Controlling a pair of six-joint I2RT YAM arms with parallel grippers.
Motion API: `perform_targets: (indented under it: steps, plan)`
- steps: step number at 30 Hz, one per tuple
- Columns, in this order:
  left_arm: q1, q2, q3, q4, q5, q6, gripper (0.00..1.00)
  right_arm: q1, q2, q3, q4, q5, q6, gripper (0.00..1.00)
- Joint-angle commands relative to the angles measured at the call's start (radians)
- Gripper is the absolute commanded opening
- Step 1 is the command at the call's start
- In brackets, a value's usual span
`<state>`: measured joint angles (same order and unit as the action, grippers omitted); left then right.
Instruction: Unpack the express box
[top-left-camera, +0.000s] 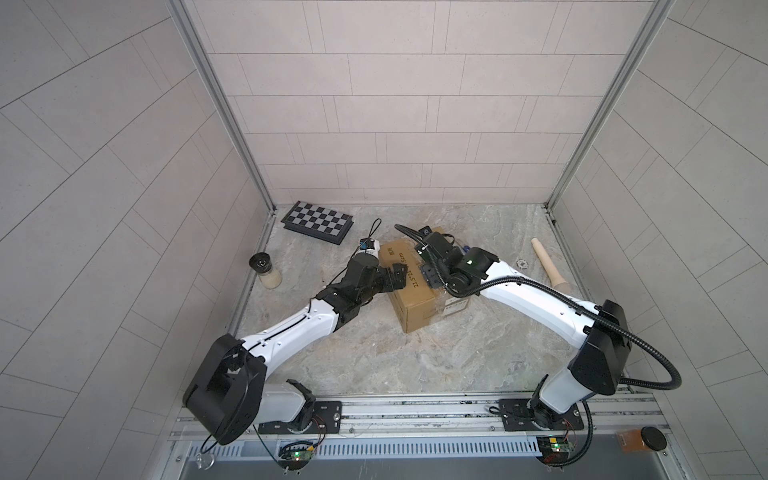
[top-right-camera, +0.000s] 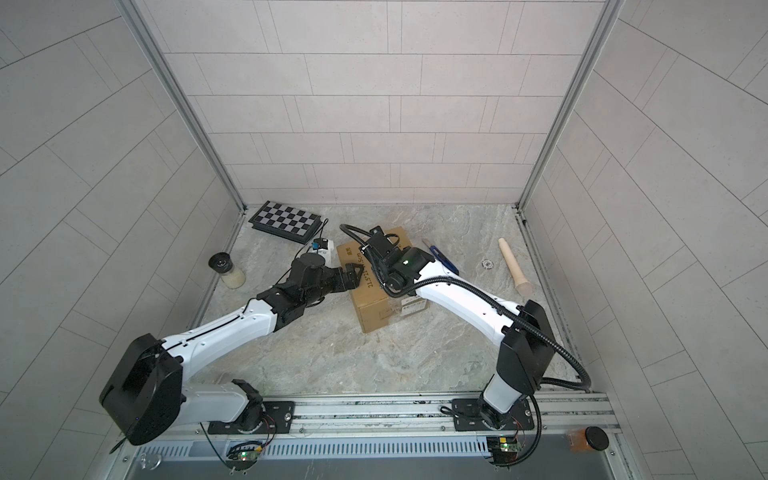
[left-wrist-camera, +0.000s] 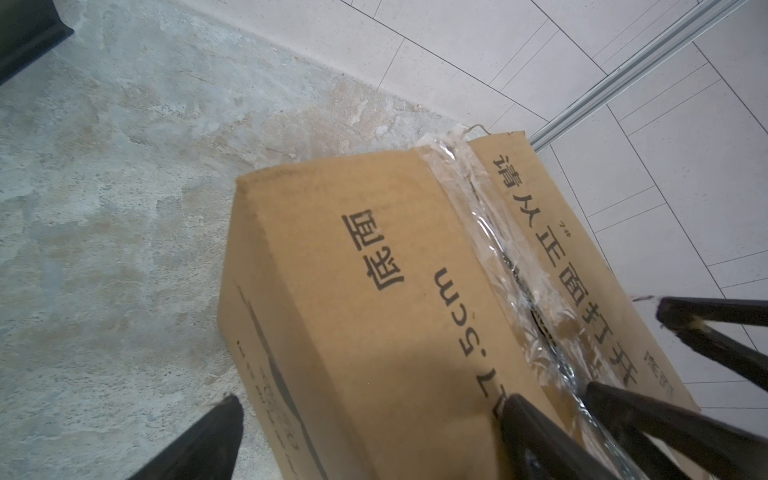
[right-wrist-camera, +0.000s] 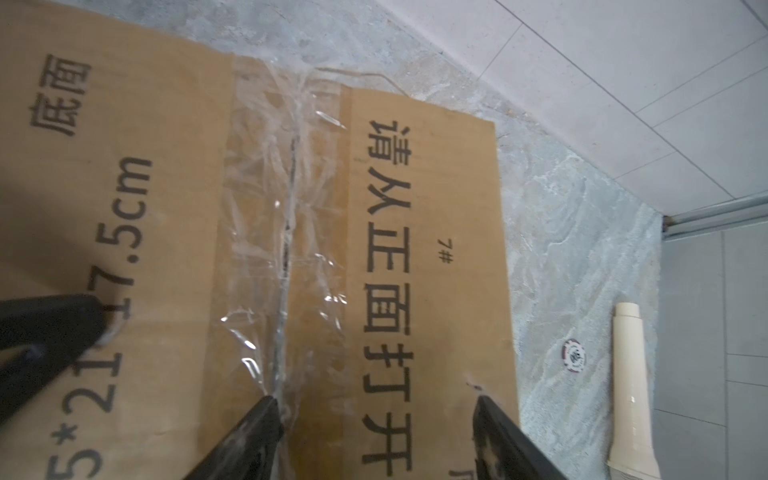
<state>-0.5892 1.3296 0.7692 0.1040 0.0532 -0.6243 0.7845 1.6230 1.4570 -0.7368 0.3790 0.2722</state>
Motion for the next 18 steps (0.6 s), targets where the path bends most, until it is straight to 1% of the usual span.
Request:
perform_targets:
  steps: [1,3,5,12,18]
  plan:
    - [0.012,0.056,-0.062,-0.225,-0.046,0.037,1.00,-0.001,0.037,0.013,-0.025,-0.035,-0.007,0.76]
    - [0.012,0.055,-0.062,-0.225,-0.046,0.036,1.00,-0.002,0.055,0.016,-0.024,-0.041,-0.007,0.77]
    - [0.012,0.056,-0.063,-0.225,-0.047,0.038,1.00,-0.003,0.071,0.023,-0.035,-0.019,-0.001,0.77]
    - [0.012,0.057,-0.075,-0.226,-0.056,0.040,1.00,-0.002,0.144,0.089,-0.150,0.206,0.001,0.76]
    - [0.012,0.054,-0.094,-0.225,-0.066,0.036,1.00,0.001,0.150,0.090,-0.170,0.295,-0.003,0.74]
